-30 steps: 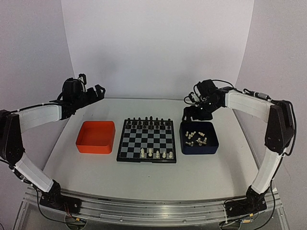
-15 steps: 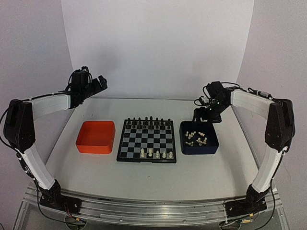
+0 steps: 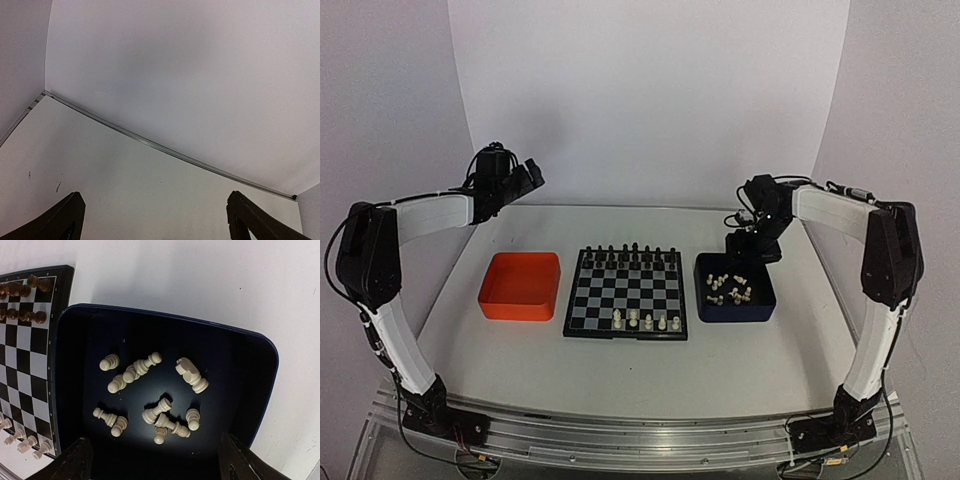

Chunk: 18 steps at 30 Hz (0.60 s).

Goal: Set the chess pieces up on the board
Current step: Pick up the chess piece from the storage box.

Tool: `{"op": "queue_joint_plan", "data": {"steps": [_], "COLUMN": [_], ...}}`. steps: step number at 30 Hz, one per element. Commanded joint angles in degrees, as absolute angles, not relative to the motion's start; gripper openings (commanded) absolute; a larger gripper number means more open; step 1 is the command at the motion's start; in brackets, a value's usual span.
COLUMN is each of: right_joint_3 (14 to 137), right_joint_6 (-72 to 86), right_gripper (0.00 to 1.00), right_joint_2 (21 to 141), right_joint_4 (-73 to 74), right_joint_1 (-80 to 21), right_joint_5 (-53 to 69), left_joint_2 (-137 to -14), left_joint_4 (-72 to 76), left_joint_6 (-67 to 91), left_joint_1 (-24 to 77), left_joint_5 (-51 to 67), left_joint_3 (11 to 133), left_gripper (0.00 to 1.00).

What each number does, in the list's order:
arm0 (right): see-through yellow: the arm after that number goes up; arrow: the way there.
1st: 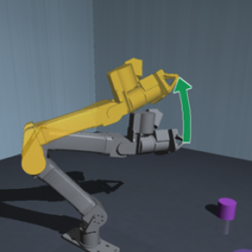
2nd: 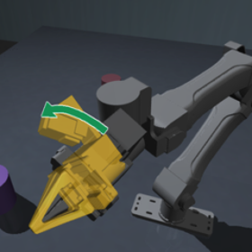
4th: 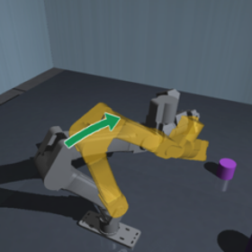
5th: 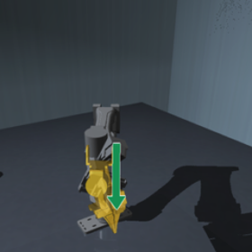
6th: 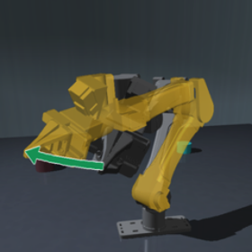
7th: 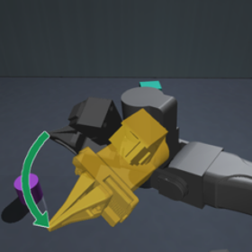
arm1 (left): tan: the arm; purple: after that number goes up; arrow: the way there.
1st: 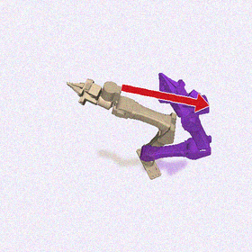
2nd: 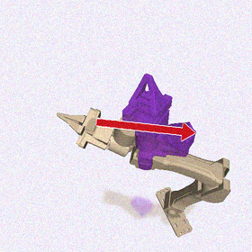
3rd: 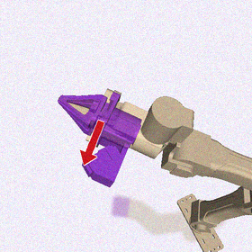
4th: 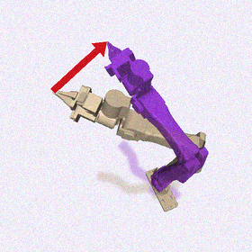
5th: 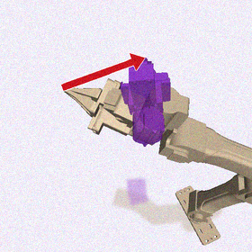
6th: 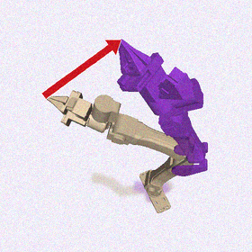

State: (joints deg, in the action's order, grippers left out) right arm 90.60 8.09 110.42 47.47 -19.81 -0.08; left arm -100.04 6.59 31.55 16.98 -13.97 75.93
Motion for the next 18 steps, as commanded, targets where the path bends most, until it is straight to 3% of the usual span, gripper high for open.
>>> {"op": "queue_joint_plan", "data": {"steps": [1, 18], "right_joint_3": [92.4, 94.3], "right_joint_6": [12.9, 17.5], "right_gripper": [0.83, 0.77], "right_joint_2": [111.5, 114.8], "right_joint_4": [49.9, 50.5], "right_joint_1": [-20.0, -20.0], "right_joint_5": [-0.4, 1.5], "left_joint_2": [-101.8, -105.0], "left_joint_4": [5.5, 3.7], "left_joint_6": [31.4, 30.9], "left_joint_1": [17.3, 17.3], "left_joint_5": [-15.1, -14.2], "left_joint_3": [80.8, 85.3], "left_gripper": [1.00, 1.00]}}
